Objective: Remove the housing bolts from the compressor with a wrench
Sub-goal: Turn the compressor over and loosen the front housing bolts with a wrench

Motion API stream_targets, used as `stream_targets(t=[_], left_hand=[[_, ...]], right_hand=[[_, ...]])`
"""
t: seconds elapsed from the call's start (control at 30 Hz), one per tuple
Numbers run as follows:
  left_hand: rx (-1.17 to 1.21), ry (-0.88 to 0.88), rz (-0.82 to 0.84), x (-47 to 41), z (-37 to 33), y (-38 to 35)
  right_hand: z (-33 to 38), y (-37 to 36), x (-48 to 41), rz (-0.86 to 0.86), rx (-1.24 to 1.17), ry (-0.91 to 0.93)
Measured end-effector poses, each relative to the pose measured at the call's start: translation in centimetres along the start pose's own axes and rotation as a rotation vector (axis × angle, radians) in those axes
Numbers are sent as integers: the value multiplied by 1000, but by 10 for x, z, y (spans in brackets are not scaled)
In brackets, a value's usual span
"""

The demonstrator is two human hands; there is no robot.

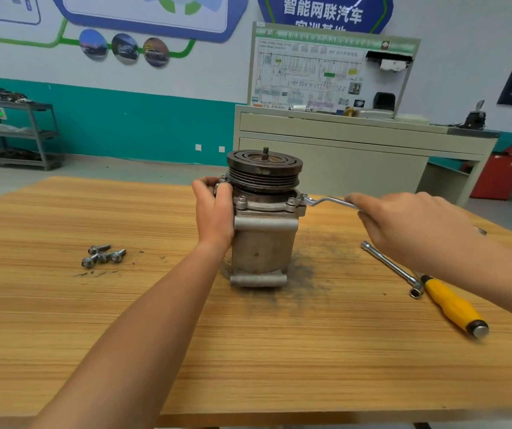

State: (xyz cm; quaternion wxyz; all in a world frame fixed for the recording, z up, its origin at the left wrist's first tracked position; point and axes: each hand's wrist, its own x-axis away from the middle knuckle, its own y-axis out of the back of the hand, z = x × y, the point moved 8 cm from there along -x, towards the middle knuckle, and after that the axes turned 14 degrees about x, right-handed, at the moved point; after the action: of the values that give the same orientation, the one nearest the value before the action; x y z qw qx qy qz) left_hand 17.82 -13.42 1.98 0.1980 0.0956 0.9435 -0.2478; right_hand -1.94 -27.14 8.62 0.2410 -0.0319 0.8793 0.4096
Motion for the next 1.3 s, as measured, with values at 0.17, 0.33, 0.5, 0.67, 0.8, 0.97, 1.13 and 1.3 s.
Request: stream_targets(t=[0.17, 0.33, 0.5, 0.67, 0.8, 0.97, 1.13, 1.3], left_hand=[[7, -3, 13, 0, -1, 0], [10, 1, 19, 1, 1, 0], [13, 31, 22, -1, 3, 1], [20, 39, 27, -1, 6, 2], [35, 54, 46, -3, 10, 3], [68, 68, 76, -3, 9, 2], [77, 56, 35, 1, 8, 5], [120, 62, -37, 9, 7, 15]], right_hand=[[3, 6, -2, -29, -44, -19], [12, 15, -6, 47, 1, -31], [36, 40, -14, 143, 141, 35], [64, 49, -7, 332, 197, 136], [65, 44, -7, 397, 98, 63], [73, 45, -11, 400, 6, 1], [74, 41, -9, 369, -13, -67], [71, 36, -4, 274, 97, -33]])
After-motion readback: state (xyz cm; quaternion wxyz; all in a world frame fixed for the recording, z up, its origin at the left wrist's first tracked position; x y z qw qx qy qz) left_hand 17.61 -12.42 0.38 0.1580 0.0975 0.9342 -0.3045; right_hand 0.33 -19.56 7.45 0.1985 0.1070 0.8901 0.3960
